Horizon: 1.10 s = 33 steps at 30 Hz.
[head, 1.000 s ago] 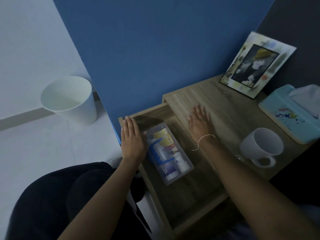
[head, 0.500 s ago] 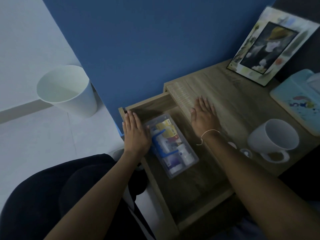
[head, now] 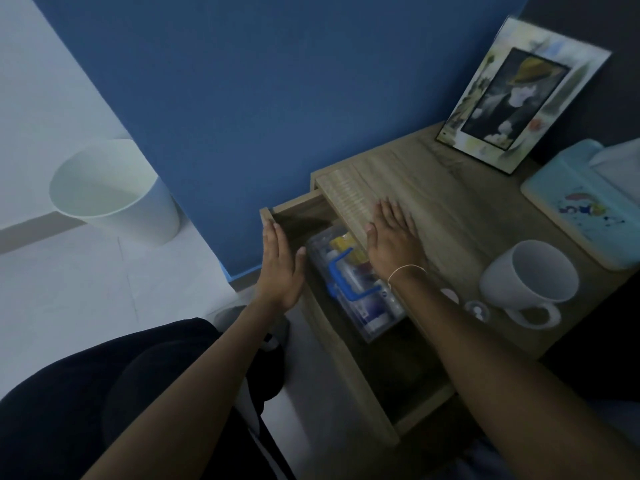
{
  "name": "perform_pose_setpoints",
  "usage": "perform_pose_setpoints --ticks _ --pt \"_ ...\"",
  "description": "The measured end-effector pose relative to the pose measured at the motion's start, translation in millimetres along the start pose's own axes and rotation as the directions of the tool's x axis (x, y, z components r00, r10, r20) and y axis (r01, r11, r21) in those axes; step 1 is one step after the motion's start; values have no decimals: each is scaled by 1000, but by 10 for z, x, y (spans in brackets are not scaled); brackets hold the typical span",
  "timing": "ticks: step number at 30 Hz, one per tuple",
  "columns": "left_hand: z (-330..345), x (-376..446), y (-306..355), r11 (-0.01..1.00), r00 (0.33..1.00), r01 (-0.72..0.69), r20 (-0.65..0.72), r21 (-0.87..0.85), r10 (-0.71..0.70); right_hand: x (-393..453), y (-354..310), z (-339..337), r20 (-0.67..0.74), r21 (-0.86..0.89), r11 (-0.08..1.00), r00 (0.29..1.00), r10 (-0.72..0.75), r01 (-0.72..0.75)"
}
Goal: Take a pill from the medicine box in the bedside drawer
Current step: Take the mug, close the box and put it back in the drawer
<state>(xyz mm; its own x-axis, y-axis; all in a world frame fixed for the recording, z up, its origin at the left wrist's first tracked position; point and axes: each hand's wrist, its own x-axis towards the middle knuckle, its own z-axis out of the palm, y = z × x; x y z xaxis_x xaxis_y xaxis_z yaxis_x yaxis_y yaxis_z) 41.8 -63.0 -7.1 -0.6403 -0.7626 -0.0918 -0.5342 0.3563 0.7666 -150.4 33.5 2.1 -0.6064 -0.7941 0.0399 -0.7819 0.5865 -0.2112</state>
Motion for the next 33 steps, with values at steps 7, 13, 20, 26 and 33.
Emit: perform_pose_setpoints --ticks 7,13,20,26,33 --pt "24 108 76 993 985 -115 130 31 110 7 0 4 14 -12 1000 1000 7 -7" --pt "156 188 231 994 986 -94 135 -53 100 -14 -3 -19 12 3 1000 1000 0 0" --pt "324 233 405 972 983 58 184 -229 -15 -30 -34 -54 1 1 1000 1000 -5 5" --pt "342 339 478 973 974 68 227 -220 -17 -36 -42 -54 -7 8 1000 1000 2 -2" --pt "390 481 525 974 976 30 219 -226 21 -25 -34 -20 -26 11 1000 1000 8 -8"
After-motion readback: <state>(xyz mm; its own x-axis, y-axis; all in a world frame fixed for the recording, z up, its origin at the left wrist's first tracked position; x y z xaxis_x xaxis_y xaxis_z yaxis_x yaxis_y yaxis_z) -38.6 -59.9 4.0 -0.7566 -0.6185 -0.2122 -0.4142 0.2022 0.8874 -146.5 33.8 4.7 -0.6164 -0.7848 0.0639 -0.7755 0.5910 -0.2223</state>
